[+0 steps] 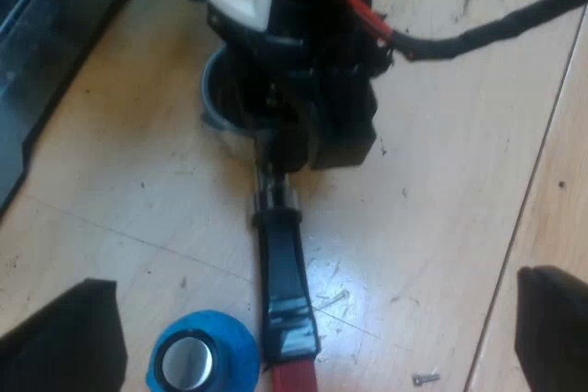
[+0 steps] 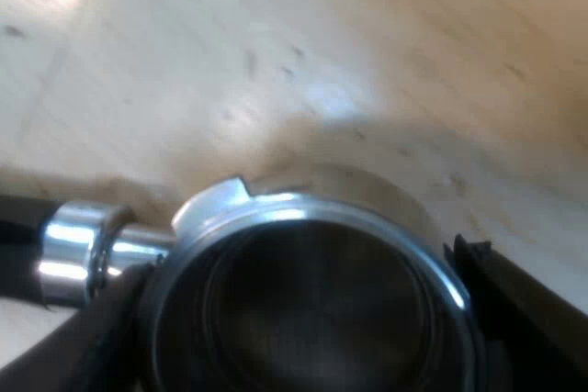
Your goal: Put the handle in the coffee machine
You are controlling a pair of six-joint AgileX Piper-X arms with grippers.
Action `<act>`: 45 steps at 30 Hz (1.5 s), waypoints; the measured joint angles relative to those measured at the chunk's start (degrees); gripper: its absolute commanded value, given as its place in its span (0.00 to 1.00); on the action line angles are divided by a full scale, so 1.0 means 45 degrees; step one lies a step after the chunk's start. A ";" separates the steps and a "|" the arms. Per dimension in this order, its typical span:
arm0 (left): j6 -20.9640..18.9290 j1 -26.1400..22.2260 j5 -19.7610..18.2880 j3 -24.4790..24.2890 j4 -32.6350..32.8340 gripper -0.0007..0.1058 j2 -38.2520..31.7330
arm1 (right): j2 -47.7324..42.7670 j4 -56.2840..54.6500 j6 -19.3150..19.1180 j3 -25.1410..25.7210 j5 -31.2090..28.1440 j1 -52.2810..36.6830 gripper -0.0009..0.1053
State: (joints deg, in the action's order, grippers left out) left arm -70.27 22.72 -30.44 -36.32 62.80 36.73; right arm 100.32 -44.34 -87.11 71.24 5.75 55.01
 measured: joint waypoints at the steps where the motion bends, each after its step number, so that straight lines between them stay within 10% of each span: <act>1: 0.0000 0.0000 0.0000 0.0000 -0.0080 0.83 0.0000 | -0.0101 -0.0121 0.0050 0.0001 -0.0006 0.0000 0.01; 18: 0.1343 0.1049 -0.0339 0.0000 -0.0495 0.83 0.0000 | -0.2640 -0.2839 0.1822 0.0235 -0.0453 0.0000 0.01; 45: 0.1343 0.1049 -0.0301 0.1071 -0.1863 0.83 0.1390 | -0.3028 -0.6114 0.2028 0.3048 -0.1176 0.0000 0.01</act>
State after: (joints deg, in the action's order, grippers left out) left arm -64.23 27.44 -31.79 -31.50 54.42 42.98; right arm 86.70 -71.85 -77.98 84.95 0.46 55.01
